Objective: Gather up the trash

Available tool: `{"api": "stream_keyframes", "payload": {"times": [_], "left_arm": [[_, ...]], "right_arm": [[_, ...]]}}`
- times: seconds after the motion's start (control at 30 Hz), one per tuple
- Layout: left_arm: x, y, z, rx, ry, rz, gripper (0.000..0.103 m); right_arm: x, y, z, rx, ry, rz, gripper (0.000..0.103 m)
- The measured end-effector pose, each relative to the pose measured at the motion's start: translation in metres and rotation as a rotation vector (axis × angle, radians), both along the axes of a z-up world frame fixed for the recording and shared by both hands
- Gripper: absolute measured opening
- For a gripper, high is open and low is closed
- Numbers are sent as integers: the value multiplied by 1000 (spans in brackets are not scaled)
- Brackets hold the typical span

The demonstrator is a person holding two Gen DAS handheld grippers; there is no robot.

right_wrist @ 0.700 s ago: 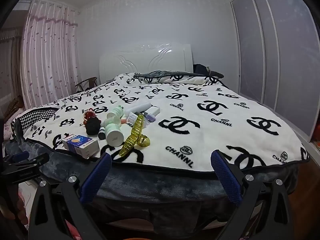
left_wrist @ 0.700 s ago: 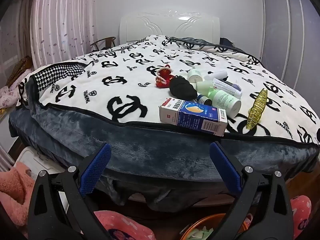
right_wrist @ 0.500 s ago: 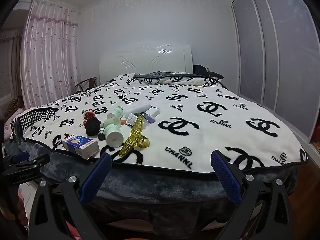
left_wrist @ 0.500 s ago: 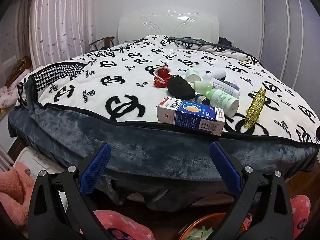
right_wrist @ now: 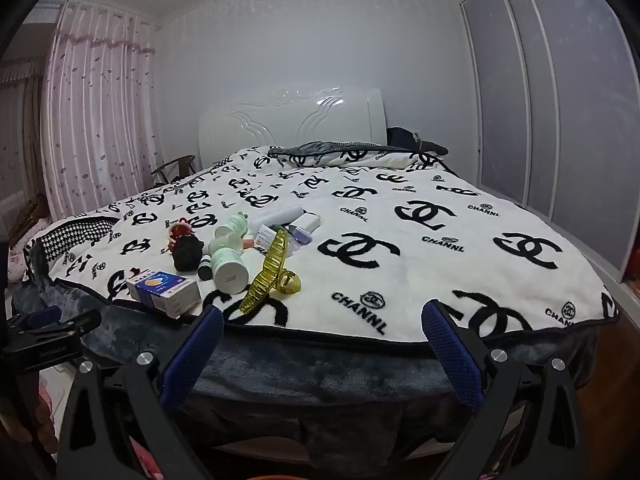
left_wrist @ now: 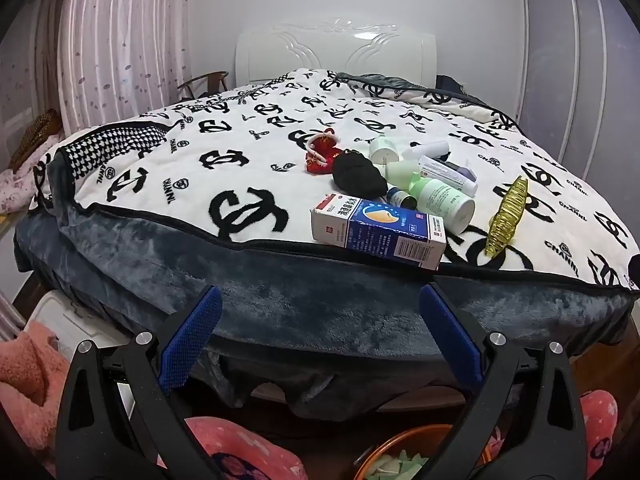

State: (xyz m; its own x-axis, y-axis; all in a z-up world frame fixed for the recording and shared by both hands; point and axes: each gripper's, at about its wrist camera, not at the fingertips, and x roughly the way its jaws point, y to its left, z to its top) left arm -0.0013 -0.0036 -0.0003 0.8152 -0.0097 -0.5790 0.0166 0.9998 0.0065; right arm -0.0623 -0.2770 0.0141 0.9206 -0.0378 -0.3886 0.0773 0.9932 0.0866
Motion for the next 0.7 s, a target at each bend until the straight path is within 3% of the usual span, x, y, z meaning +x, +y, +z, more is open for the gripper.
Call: {"api": "stream_keyframes", "payload": {"times": [0.7], "left_arm": [[-4, -1, -3, -12, 8, -5, 96]], "right_arm": [[-4, 3, -2, 9, 4, 4, 98]]}}
